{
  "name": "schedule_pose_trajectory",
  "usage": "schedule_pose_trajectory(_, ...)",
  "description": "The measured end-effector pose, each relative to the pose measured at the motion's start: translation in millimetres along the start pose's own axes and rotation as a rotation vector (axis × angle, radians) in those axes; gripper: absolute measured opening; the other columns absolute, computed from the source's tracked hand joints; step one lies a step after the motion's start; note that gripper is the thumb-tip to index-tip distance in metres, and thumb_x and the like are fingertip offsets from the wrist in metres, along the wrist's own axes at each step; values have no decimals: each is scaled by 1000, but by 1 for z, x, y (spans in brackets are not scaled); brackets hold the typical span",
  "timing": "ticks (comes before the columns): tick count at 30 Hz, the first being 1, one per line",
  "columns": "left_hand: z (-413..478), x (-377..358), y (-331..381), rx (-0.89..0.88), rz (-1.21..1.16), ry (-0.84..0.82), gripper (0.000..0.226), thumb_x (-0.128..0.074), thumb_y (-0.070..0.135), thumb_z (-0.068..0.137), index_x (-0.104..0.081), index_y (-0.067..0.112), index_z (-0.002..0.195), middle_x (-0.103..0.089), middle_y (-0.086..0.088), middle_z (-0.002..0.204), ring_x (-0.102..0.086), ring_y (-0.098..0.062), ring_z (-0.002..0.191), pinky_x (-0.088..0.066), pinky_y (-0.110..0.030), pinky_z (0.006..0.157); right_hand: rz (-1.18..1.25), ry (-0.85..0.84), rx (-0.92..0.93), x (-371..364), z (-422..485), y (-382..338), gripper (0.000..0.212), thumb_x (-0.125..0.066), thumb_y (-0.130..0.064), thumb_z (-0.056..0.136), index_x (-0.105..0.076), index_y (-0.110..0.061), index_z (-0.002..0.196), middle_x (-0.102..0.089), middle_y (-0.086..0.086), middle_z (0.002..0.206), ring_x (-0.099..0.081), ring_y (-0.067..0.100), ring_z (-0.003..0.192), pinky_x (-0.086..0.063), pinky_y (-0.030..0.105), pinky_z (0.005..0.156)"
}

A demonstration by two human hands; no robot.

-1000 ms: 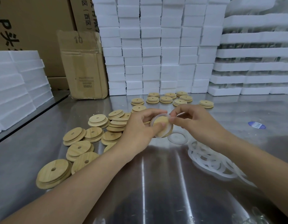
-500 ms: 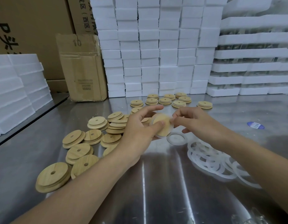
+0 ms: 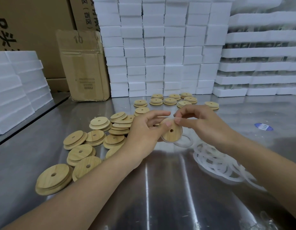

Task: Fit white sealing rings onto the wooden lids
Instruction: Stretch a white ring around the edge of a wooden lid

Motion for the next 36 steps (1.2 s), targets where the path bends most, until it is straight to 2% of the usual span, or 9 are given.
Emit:
schedule_pose_trajectory(2,2,-1,2,-1,-34,-2,27,-79,10,95,-76,18,121,-81,-5,110,-79,-15,92,-66,-32,74,55,-9,-67,8,4,5,11,-73,-13,95,-76,-17,85,-74,-8,81,-64,-2,77,-45,21,77)
schedule_pose_trajectory(4,3,-2,3,-2,-41,7,26,-80,9,94,-77,19,118,-80,-5,111,-79,-16,95,-65,-31,72,54,-21,-122,13,6,12,12,-74,-17,93,-78,-21,83,-75,-12,82,-63,-4,78,-44,26,79)
schedule_pose_trajectory(10,0,9,-9,48,-14,91,24,-76,7,97,-81,24,114,-76,-2,115,-77,-13,96,-68,-43,77,-5,-4,-141,11,2,20,9,-75,-27,96,-74,-26,87,-76,-10,90,-73,6,88,-56,31,81)
schedule_pose_trajectory(13,2,13,-9,55,-57,110,24,-76,7,95,-82,26,109,-78,3,109,-78,-12,96,-67,-38,74,-8,-52,-120,0,0,15,12,-76,-33,94,-75,-22,90,-77,-3,92,-72,9,87,-55,28,79)
schedule_pose_trajectory(16,3,10,-11,57,-37,94,24,-76,6,93,-82,25,108,-80,6,100,-79,-17,91,-67,-39,78,10,-36,-49,-6,-2,7,14,-79,-24,93,-73,-11,93,-77,5,93,-69,8,80,-51,19,71)
schedule_pose_trajectory(22,0,-1,-9,-21,34,-13,19,-78,4,94,-80,9,112,-81,-5,103,-79,-17,91,-66,-33,80,16,-11,-6,-4,-2,3,5,-76,-14,94,-78,-9,91,-79,5,90,-74,17,87,-54,23,80)
schedule_pose_trajectory(25,3,-1,-5,-10,-65,-15,25,-80,2,92,-76,9,115,-81,-7,107,-80,-20,93,-66,-34,80,117,36,-55,4,1,6,8,-75,-16,95,-80,-15,89,-80,-2,90,-71,4,83,-51,16,77)
schedule_pose_trajectory(30,0,3,-3,-26,-58,10,31,-86,5,86,-78,15,114,-82,1,106,-78,-12,102,-62,-27,87,341,178,-184,28,6,15,9,-74,-31,97,-76,-23,99,-80,-6,109,-75,6,96,-52,33,86)
schedule_pose_trajectory(36,3,12,-3,20,-93,79,24,-78,5,94,-82,21,111,-82,3,105,-77,-6,89,-57,-17,72,202,114,-166,30,4,12,7,-72,-29,97,-76,-23,95,-78,-7,100,-73,7,91,-52,33,83)
Point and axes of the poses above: each hand's wrist, its own z-axis towards the middle knuckle, its own x-axis out of the back of the hand, y = z × x, the point moved 7 cm from there along z, towards the middle knuckle
